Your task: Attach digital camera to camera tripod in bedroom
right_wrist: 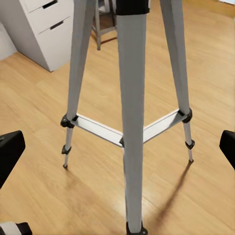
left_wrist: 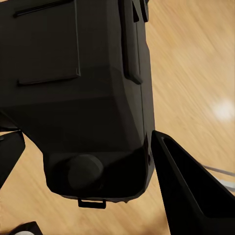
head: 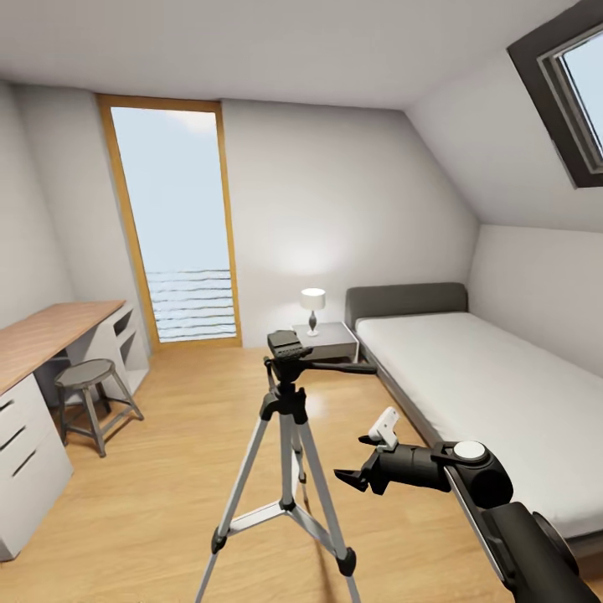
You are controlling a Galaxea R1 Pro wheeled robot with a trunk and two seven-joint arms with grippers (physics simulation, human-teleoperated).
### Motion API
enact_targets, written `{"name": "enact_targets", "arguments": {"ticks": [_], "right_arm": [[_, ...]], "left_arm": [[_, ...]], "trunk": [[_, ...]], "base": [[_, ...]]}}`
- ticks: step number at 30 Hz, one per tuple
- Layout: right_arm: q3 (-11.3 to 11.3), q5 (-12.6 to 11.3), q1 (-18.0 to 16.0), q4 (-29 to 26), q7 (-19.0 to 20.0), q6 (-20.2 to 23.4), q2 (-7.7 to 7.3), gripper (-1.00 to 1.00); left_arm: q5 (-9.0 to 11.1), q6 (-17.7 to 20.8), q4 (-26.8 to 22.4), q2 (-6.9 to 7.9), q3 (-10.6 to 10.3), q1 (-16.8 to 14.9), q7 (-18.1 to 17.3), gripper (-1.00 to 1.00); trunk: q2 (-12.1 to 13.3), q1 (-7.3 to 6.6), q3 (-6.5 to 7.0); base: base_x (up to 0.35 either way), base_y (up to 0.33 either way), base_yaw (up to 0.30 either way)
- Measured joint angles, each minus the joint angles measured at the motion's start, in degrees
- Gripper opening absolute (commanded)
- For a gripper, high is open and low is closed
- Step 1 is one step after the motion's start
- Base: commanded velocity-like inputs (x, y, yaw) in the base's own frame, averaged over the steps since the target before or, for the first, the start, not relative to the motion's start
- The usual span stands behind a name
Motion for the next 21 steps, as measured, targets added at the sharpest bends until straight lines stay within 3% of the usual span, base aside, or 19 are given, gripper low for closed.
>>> {"name": "enact_targets", "arguments": {"ticks": [21], "right_arm": [[0.11, -0.01, 0.70, 0.00, 0.05, -0.17, 0.08, 1.00]], "left_arm": [[-0.01, 0.01, 0.00, 0.04, 0.00, 0.00, 0.09, -1.00]], "trunk": [[0.00, 0.00, 0.00]], "base": [[0.026, -0.025, 0.010]]}}
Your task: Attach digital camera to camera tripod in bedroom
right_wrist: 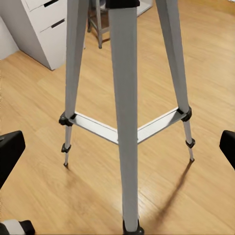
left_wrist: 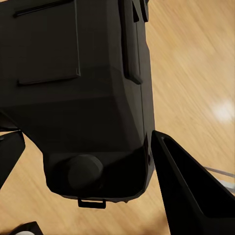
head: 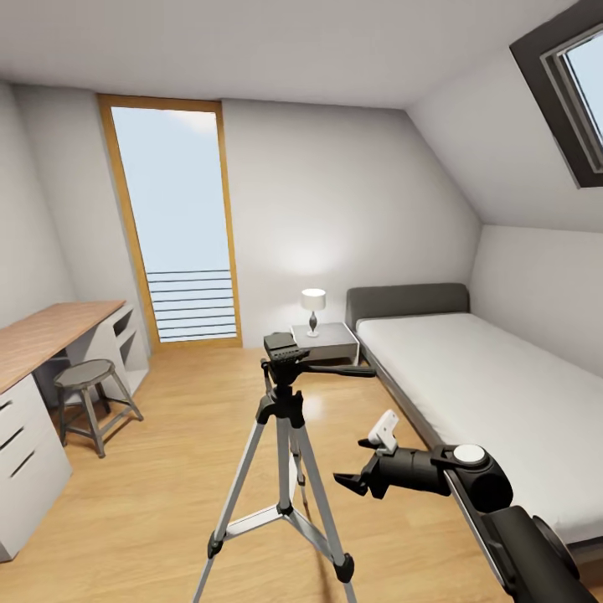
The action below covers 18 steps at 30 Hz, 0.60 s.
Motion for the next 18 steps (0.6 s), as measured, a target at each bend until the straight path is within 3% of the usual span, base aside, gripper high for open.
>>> {"name": "enact_targets", "arguments": {"ticks": [10, 18], "right_arm": [[0.07, 0.00, 0.26, 0.00, 0.01, 0.00, 0.04, 1.00], [0.13, 0.07, 0.29, 0.19, 0.01, 0.14, 0.18, 1.00]], "left_arm": [[0.00, 0.00, -0.06, 0.00, 0.00, 0.00, -0.02, -1.00], [-0.16, -0.04, -0.08, -0.04, -0.01, 0.00, -0.01, -1.00]], "trunk": [[0.00, 0.00, 0.00], [0.00, -0.01, 0.00]], "base": [[0.006, 0.000, 0.000], [0.146, 0.000, 0.000]]}}
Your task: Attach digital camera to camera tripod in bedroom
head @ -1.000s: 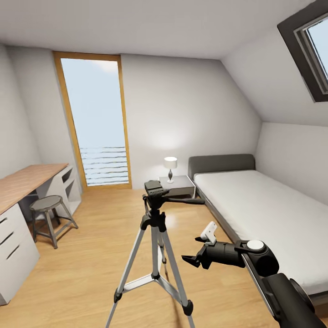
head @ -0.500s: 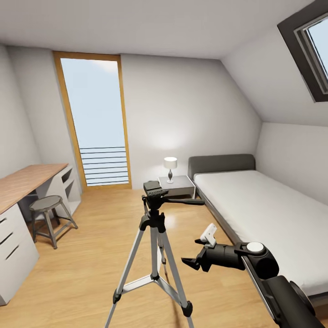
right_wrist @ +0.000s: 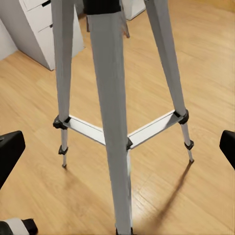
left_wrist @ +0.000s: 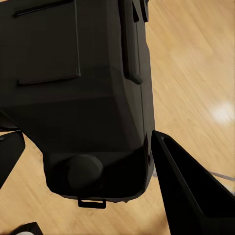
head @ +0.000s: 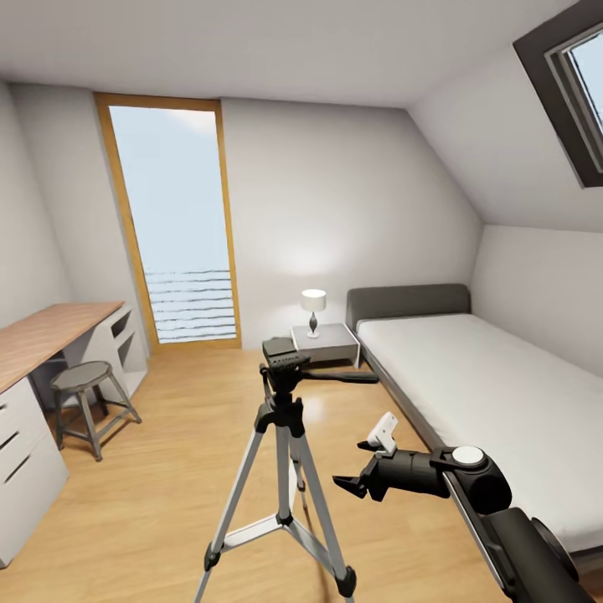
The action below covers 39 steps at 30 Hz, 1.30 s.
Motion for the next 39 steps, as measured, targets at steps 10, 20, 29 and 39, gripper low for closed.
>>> {"name": "enact_targets", "arguments": {"ticks": [10, 20, 29, 39], "right_arm": [[-0.04, 0.22, 0.18, 0.51, -0.17, 0.15, 0.31, 1.00], [1.03, 0.33, 1.03, 9.03, -0.41, -2.26, 1.99, 1.00], [2.93, 0.51, 1.13, 12.05, -0.51, -6.66, 2.43, 1.00], [3.96, 0.55, 1.14, 14.71, -0.65, -13.59, 2.93, 1.00]], "left_arm": [[-0.06, 0.04, 0.00, 0.20, -0.05, 0.00, 0.00, -1.00], [-0.10, 0.63, -0.63, 1.02, -0.09, -0.07, -0.07, -1.00], [-0.19, 0.75, -0.60, 1.09, -0.07, -0.09, 0.06, -1.00], [-0.19, 0.82, -0.58, 1.21, -0.05, -0.09, 0.20, -1.00]], "trunk": [[0.00, 0.01, 0.00], [0.00, 0.01, 0.00], [0.00, 0.01, 0.00], [0.00, 0.01, 0.00]], "base": [[0.034, 0.000, 0.000], [0.002, 0.000, 0.000], [0.000, 0.000, 0.000], [0.000, 0.000, 0.000]]}}
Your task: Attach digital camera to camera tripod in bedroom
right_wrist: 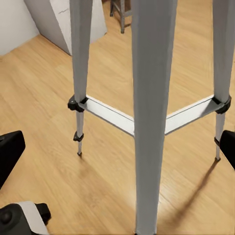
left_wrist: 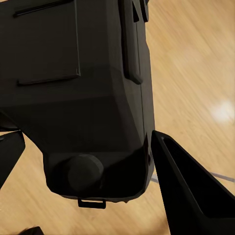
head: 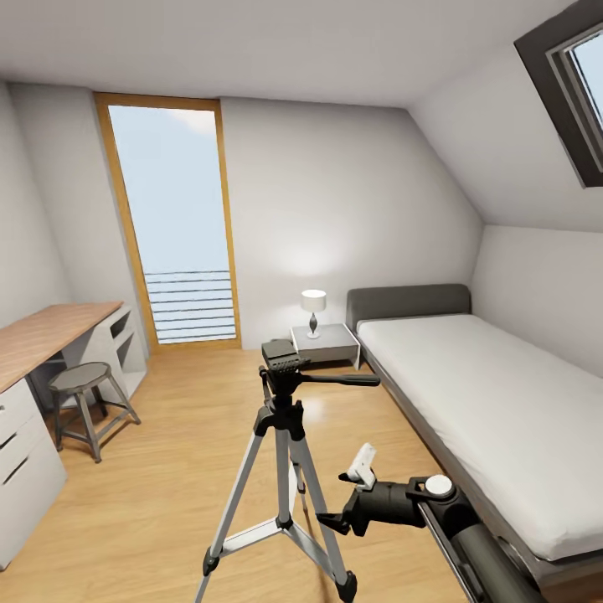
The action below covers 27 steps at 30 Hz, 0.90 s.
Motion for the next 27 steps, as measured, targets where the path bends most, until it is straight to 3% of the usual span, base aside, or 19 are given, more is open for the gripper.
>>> {"name": "enact_targets", "arguments": {"ticks": [5, 12, 21, 27], "right_arm": [[0.14, 0.00, 0.00, 1.91, -2.60, -2.39, 1.42, 1.00], [0.27, 0.07, -0.03, 4.76, -4.76, -8.30, 2.11, 1.00], [0.44, 0.09, -0.21, 8.39, -8.23, -10.10, 2.48, 1.00], [0.45, 0.34, -0.61, 12.15, -8.93, -10.59, 4.05, 1.00]], "left_arm": [[0.00, 0.00, 0.04, 0.17, -0.02, 0.00, 0.04, -1.00], [0.00, -0.05, 0.05, 0.30, -0.10, -0.07, 0.26, -1.00], [-1.55, -0.06, 0.05, 0.25, -0.11, -0.09, 0.24, -1.00], [-2.06, -0.14, 0.05, 0.24, -0.13, -0.09, 0.14, -1.00]], "trunk": [[0.00, 0.00, 0.00], [0.00, 0.00, 0.00], [0.00, 0.00, 0.00], [0.00, 0.00, 0.00]], "base": [[0.000, 0.000, 0.000], [0.000, 0.000, 0.000], [0.000, 0.000, 0.000], [0.000, 0.000, 0.000]]}}
